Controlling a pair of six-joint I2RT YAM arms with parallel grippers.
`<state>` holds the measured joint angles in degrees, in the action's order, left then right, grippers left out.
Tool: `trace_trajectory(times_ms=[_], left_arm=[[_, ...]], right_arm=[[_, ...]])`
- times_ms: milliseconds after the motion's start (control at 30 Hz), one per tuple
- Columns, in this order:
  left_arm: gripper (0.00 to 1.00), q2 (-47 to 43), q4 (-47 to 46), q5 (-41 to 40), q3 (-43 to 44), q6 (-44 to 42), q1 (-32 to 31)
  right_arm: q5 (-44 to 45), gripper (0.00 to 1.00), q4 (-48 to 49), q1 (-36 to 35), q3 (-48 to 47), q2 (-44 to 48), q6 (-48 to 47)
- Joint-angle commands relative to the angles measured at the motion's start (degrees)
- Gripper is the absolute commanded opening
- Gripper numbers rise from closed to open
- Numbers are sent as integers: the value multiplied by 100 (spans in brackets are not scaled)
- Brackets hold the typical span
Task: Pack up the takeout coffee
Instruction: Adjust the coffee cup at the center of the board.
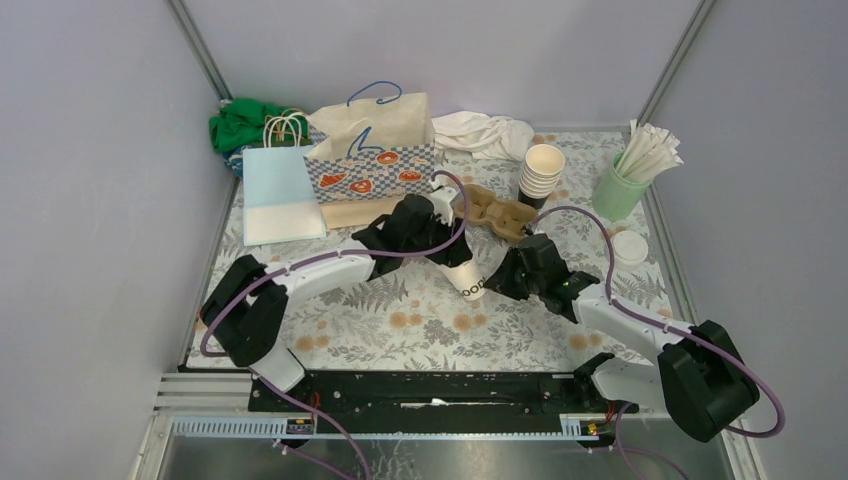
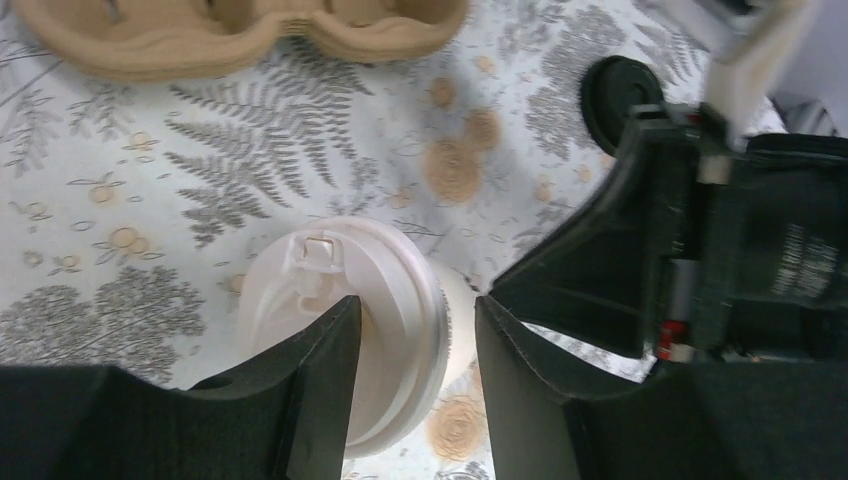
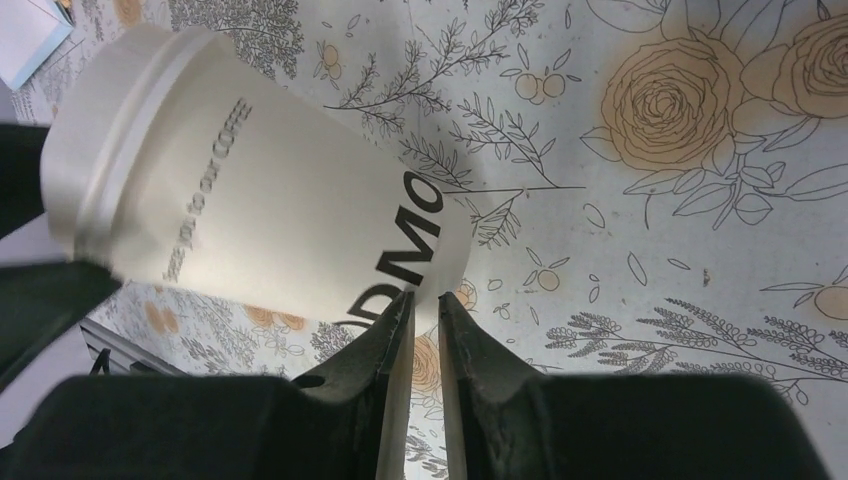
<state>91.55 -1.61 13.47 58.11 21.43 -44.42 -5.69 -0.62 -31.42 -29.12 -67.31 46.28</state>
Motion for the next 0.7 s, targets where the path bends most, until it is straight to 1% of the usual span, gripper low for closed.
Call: trace_trajectory(times_ms=[0, 300, 567, 667], left_arm=[[51, -383, -84, 147, 240, 52, -289], [55, -337, -233, 487, 120, 344, -642], [57, -519, -394, 568, -123, 574, -899], [57, -533, -393, 569, -141, 611, -937]], right_arm=[[15, 23, -103, 25, 52, 165, -50], [-6, 24, 18, 29, 232, 82, -7], [156, 24, 14, 31, 422, 332, -9], [281, 24, -179, 38, 368, 455, -77]])
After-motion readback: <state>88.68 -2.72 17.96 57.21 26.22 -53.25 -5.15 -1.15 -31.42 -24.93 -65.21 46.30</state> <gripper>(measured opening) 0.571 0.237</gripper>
